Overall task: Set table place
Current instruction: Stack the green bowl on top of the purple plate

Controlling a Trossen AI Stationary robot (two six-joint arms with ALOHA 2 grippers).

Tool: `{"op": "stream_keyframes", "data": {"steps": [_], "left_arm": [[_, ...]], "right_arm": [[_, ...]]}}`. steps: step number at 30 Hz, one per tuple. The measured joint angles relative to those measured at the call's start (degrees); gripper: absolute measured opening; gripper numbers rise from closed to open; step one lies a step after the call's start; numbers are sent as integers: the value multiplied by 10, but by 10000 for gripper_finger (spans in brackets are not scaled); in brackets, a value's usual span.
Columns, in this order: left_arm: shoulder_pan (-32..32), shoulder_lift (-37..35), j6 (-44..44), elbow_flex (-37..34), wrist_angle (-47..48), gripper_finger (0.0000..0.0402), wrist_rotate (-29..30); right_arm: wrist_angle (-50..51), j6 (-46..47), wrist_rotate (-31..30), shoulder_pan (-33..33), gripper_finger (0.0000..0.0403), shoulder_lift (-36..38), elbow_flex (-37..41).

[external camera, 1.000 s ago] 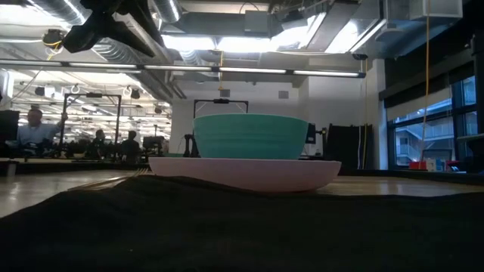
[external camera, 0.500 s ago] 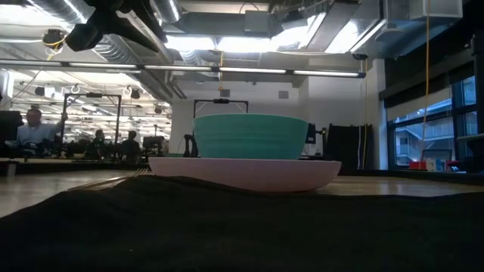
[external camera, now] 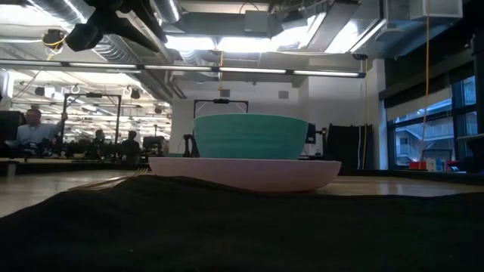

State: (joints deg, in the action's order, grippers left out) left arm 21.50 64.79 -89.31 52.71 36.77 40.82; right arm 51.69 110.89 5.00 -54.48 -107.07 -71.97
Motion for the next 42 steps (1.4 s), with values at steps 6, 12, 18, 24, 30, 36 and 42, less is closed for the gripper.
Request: {"op": "stream_keyframes", "data": {"steps": [6,12,18,24,30,36,42], "left_arm": [[1,0,0,0,-5,89,0],[1,0,0,0,-5,92,-5],[1,0,0,0,-4,81,-8],[1,0,0,0,-4,70,-22],[1,0,0,0,-4,65,-30],[1,0,0,0,-3,71,-29],[1,0,0,0,-3,81,-31]], "right_arm": [[-92,-9,14,1,110,0,-8],[26,291,18,-4,110,0,-7],[136,345,-7,8,110,0,-7],[151,351,-7,36,110,0,-7],[151,355,30,48,110,0,-7],[135,334,36,48,110,0,-7],[86,336,38,48,110,0,-7]]}}
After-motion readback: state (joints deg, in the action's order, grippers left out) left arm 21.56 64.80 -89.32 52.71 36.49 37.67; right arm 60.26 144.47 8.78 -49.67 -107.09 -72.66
